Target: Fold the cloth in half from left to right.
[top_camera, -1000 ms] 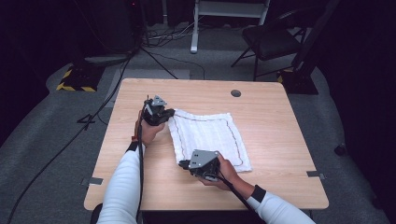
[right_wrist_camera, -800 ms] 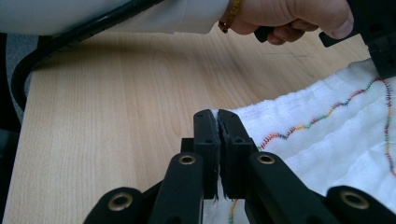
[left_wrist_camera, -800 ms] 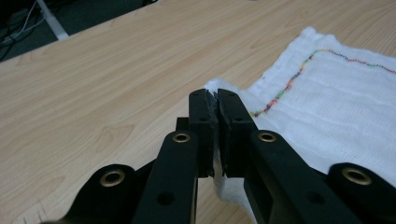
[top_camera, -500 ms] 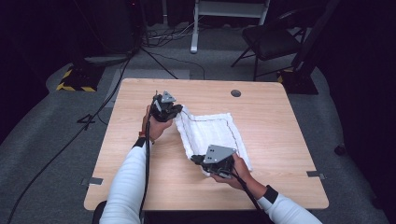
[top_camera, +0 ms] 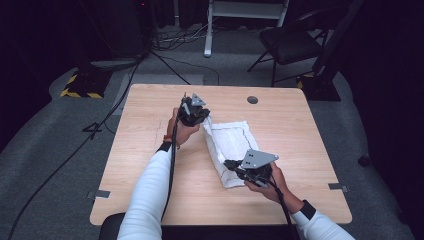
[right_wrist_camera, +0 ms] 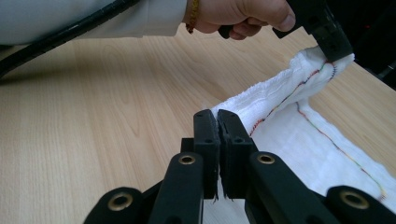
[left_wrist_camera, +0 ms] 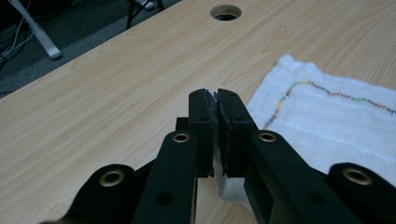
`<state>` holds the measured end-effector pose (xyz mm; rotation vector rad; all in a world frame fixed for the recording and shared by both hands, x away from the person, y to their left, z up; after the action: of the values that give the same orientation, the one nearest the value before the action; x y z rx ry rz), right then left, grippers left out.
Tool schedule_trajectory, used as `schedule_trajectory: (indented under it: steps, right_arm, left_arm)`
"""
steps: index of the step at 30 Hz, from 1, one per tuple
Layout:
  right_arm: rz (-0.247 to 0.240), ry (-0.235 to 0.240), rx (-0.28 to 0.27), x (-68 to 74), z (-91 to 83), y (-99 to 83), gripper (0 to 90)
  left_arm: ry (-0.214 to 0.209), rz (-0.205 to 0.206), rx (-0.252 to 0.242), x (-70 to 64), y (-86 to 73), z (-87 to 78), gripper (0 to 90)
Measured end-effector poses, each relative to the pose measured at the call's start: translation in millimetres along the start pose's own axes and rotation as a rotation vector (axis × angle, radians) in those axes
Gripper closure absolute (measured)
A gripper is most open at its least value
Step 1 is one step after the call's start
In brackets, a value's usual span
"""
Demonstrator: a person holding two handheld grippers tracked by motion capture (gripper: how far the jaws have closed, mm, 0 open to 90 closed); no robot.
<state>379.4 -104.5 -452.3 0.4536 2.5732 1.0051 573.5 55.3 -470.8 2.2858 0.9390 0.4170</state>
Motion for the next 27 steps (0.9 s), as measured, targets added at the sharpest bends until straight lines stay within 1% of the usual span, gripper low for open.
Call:
schedule_trajectory:
  steps: [3,6,8,13,14,16,18,20,27]
  right_arm:
    - [0.02,-0.02,0.005,-7.5,-8.7,-9.2,87.2]
    - [0.043,-0.024,0.014,-13.6,-15.2,-18.8,87.2]
    - [0.05,-0.037,0.025,-17.4,-18.2,-26.2,87.2]
    - [0.082,-0.059,0.038,-27.8,-27.9,-41.6,87.2]
    - [0.085,-0.062,0.043,-29.1,-29.1,-43.7,87.2]
    - [0.091,-0.073,0.051,-32.5,-32.0,-50.0,87.2]
    - [0.098,-0.079,0.058,-34.5,-34.6,-55.7,87.2]
    - [0.106,-0.079,0.065,-36.4,-37.0,-60.8,87.2]
    - [0.134,-0.089,0.098,-40.0,-44.4,-82.6,87.1]
  left_arm:
    - [-0.008,0.012,0.006,-7.7,8.2,6.2,84.7]
    - [-0.012,0.023,0.01,-15.9,15.7,12.8,84.7]
    - [-0.017,0.027,0.016,-21.0,20.9,18.1,84.7]
    - [-0.015,0.059,0.035,-33.7,37.2,30.3,84.6]
    - [-0.027,0.057,0.033,-37.3,41.0,33.0,84.6]
    - [-0.028,0.069,0.036,-42.9,48.1,37.4,84.6]
    - [-0.037,0.079,0.035,-50.5,54.7,42.6,84.6]
    - [-0.036,0.095,0.045,-56.6,59.0,47.4,84.5]
    - [-0.051,0.124,0.076,-74.9,67.0,67.9,84.3]
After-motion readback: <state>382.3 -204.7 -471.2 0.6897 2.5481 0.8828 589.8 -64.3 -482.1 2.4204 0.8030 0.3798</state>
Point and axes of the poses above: each handheld gripper's, and its own axes: z roughly forward along the jaws, y roughly out of its top, x roughly to its left, the point moved 6 cm from there along z, roughly forward along the jaws, and after that the axes turned 13 degrees about x, right-handed, at the moved point
